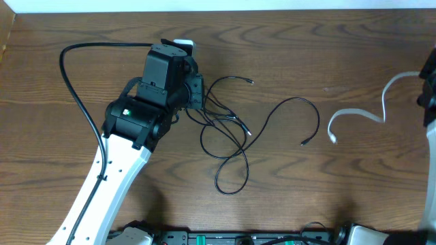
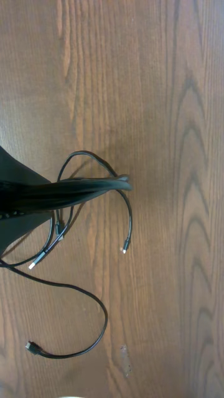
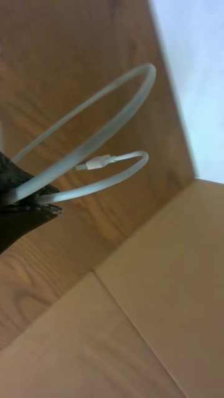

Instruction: Untangle cables

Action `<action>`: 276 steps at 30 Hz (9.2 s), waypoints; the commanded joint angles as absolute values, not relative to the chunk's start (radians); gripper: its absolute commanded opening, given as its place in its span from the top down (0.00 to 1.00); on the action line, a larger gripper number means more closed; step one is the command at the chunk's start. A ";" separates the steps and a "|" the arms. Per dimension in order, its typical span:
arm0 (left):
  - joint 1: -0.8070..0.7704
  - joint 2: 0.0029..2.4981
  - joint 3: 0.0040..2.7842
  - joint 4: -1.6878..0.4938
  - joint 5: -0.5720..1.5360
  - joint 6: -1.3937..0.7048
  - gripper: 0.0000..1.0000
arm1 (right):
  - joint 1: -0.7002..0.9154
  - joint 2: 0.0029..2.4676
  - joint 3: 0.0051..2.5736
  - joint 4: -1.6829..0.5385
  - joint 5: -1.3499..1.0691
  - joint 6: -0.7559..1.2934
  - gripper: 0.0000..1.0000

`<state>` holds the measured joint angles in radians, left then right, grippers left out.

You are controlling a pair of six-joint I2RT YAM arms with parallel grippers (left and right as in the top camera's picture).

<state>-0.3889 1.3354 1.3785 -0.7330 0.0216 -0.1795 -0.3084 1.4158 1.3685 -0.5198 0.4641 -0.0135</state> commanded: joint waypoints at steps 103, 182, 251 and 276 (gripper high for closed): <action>-0.591 1.543 1.377 -0.593 0.064 -0.003 0.51 | -0.641 1.851 1.327 -0.691 -0.089 0.042 0.16; -0.599 1.543 1.377 -0.841 -0.170 -0.094 0.16 | -0.104 1.685 1.148 -0.614 -0.526 -0.071 0.30; -0.262 1.539 1.377 -0.965 -0.090 -0.458 0.20 | 0.596 1.977 1.227 -0.617 -0.148 0.390 0.48; -0.262 1.539 1.377 -0.965 -0.090 -0.458 0.20 | 0.328 1.523 1.349 -0.582 -0.117 0.335 0.99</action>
<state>-0.2634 1.5429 1.3693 -0.9619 -0.0776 -0.4488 0.3908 1.6100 1.3281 -0.5957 -0.1581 0.3511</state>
